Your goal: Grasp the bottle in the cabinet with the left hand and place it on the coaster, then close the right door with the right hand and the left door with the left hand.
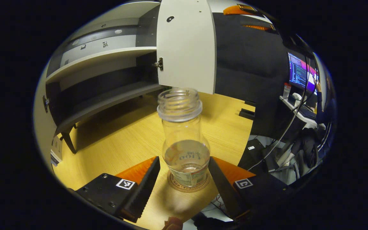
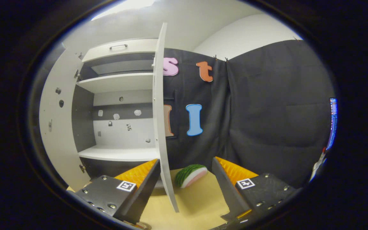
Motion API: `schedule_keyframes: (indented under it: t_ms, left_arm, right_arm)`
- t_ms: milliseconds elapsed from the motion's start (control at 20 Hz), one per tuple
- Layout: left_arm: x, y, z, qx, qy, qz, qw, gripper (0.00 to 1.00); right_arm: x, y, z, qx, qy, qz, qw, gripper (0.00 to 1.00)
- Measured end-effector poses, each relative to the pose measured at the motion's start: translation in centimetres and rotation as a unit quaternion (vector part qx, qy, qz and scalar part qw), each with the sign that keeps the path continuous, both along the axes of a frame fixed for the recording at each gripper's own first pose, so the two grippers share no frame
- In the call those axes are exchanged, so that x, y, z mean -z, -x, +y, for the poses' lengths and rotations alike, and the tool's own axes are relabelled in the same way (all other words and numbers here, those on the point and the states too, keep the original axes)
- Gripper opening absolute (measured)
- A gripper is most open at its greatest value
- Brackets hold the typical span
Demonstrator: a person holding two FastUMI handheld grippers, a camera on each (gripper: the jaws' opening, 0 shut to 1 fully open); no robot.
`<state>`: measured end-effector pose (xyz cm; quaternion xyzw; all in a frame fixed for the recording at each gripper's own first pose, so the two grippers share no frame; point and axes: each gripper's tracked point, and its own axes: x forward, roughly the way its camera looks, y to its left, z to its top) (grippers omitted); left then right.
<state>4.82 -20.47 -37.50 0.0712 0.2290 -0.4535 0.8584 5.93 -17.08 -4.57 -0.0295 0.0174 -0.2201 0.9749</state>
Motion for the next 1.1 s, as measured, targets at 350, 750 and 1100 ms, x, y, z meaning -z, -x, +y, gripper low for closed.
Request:
schedule_keyframes:
  t_ms: [350, 750, 1100]
  left_arm:
    - [-5.7, 1.9, 0.7, -0.035, 0.019, -0.025, 0.999, 0.97]
    - [-16.9, 2.5, 3.5, -0.11, 0.061, -0.072, 0.989, 0.97]
    - [-30.2, 0.4, 9.7, -0.224, 0.119, -0.137, 0.958, 0.98]
  right_arm:
    - [0.1, -0.3, -1.7, -0.051, -0.044, -0.011, 0.998, 0.99]
    - [-2.4, -0.5, -7.8, -0.069, -0.055, -0.008, 0.996, 0.99]
    - [-2.9, -2.9, -13.6, -0.044, -0.029, 0.034, 0.998, 0.99]
